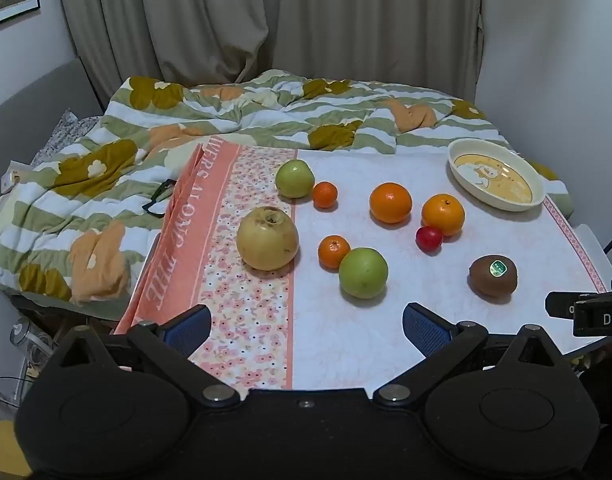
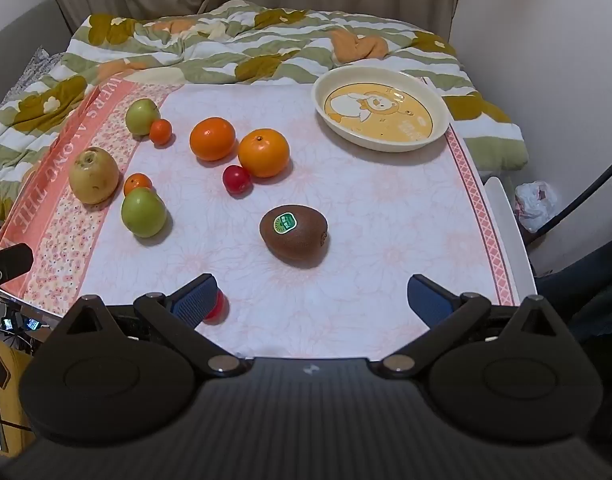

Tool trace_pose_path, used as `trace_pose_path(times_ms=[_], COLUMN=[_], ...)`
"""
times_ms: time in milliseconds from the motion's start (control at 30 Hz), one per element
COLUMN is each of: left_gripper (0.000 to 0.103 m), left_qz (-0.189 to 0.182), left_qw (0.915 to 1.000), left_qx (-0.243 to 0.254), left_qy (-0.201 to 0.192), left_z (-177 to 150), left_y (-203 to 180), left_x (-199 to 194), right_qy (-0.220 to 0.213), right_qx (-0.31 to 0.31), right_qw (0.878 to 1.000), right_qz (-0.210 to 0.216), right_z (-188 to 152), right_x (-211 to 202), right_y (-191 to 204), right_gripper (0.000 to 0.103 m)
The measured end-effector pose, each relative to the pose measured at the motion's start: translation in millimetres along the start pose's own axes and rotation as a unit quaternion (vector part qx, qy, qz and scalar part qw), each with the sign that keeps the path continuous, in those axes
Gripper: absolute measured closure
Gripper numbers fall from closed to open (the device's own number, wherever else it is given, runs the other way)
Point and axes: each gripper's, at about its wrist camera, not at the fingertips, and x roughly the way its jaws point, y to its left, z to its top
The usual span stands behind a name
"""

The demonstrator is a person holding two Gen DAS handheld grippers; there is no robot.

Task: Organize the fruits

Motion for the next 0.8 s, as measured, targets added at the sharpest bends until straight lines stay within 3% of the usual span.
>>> trace_pose_path(times_ms=[800], left_gripper=[0.0], left_qz=[-0.002], left_qw=[0.9999], left_qx=[-0.001], left_qy=[0.016], left_z=[-0.6], left_y=[0.0], left_x=[5.7], right_qy=[0.001], right_qx=[0.003], right_qw=[1.0], right_qz=[0.004], right_z=[-0.2], right_x=[0.0], right_y=[-0.4], right_gripper=[0.0])
